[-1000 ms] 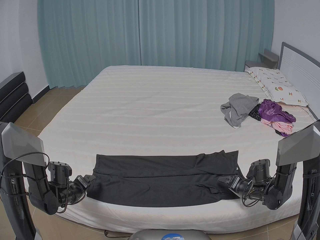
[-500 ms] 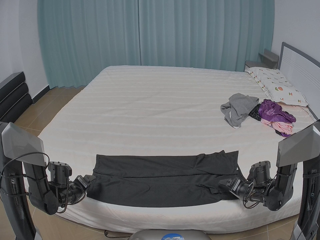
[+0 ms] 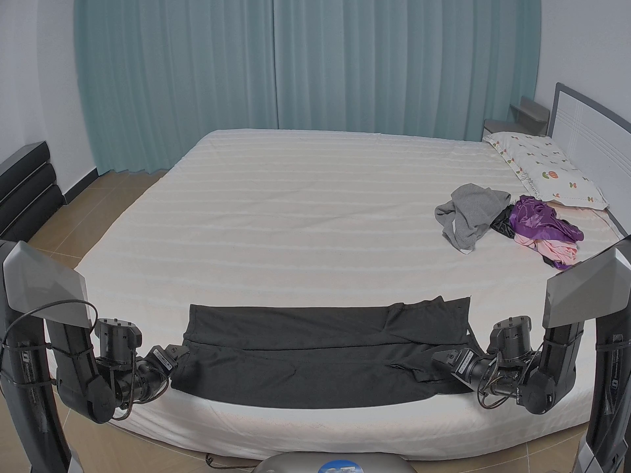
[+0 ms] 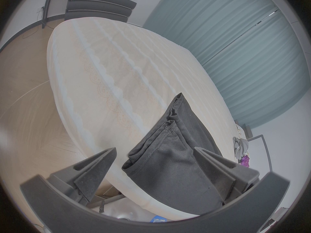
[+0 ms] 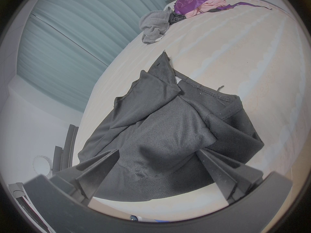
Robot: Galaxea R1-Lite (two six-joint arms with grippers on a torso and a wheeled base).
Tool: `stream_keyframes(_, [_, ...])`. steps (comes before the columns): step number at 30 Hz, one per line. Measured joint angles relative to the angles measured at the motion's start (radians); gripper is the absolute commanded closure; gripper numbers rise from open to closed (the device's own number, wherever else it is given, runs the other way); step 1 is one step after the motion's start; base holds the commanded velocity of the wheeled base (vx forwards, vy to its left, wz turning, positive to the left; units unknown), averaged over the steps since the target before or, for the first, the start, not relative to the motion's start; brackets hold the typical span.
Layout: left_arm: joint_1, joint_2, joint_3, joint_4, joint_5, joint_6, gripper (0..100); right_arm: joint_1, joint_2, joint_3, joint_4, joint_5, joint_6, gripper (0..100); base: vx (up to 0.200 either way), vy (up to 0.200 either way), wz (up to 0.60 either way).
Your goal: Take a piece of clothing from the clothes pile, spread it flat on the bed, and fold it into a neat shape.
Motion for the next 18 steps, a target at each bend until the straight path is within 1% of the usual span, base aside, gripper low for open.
stream_keyframes(1, [0.000,0.000,0.000,0.000,0.000,0.000,0,0.000,0.001,-0.002,0.000,0.000,0.000,0,0.000,0.000,0.00])
stream_keyframes(2, [0.000,0.000,0.000,0.000,0.000,0.000,0,0.000,0.002,-0.003,0.000,0.000,0.000,100,0.000,0.000,0.00])
stream_keyframes(18, [-0.002,0.000,0.001,0.000,0.000,0.001,0,0.000,-0.008,0.018,-0.003,0.001,0.001,100,0.000,0.000,0.00])
